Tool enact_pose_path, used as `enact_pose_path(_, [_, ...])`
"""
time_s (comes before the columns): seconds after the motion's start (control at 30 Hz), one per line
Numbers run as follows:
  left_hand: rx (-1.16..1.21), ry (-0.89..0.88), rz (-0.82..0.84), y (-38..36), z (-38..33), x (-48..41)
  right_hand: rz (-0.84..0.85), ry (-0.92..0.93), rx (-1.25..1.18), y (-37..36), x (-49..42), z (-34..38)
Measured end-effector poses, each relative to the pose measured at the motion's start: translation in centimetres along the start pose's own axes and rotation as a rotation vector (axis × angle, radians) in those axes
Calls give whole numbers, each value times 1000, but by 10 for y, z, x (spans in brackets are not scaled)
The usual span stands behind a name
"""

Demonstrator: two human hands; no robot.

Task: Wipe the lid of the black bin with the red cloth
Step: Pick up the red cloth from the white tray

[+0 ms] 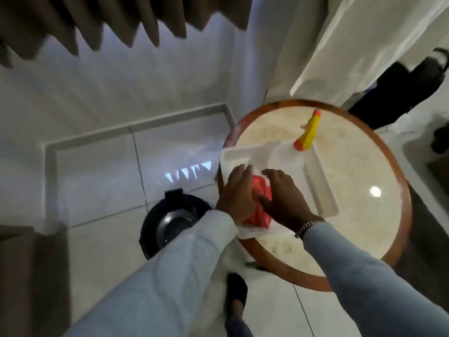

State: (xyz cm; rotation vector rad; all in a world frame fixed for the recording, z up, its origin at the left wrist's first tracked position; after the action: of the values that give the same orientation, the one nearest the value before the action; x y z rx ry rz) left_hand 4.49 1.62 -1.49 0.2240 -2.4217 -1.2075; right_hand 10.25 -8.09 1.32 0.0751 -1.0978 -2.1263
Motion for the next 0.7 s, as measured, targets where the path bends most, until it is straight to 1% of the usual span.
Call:
enact_pose_path(0.03, [-74, 18, 59, -15, 5, -12, 15, -26, 20, -11, -7, -15])
enact_pose_path(0.13, [-311, -39, 97, -30, 9, -37, -9, -127, -1, -30, -19, -42])
enact_pose_path(0.2, [-448, -118, 75, -38, 3, -46, -55, -180, -49, -42, -22, -60])
enact_pose_path(0.3, [-518, -122, 35, -44, 4, -55, -130, -198, -105, -50, -25, -75])
enact_pose_path(0.4, [-448, -111, 36, -45, 5, -59, -144, -222, -229, -51, -25, -78])
enact_pose_path(0.47, [-320, -87, 55, -39, 4, -63, -171, -265, -338, -43, -24, -78])
enact_pose_path(0.53, [-179, -87, 39, -27, 3, -65, -198, -261, -361, -26, -23, -72])
enact_pose_path(0.63, [0, -212, -4, 4, -2, -55, -200, -180, -313, 5, -23, -46])
enact_pose_path(0.7, [88, -288, -43, 33, 2, -46, -168, -102, -295, 22, -24, -19])
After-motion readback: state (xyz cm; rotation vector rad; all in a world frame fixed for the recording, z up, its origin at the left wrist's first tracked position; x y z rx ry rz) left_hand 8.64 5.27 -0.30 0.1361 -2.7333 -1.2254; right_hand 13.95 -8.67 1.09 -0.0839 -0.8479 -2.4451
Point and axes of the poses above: each hand's wrist, its own x-axis away from the middle knuckle, its own y-axis out of the back of the hand, z = x × y, the point moved 5 cm from there along -x, towards the middle knuckle, and after that the axes turned 15 degrees about -x, right-handed, at the moved point
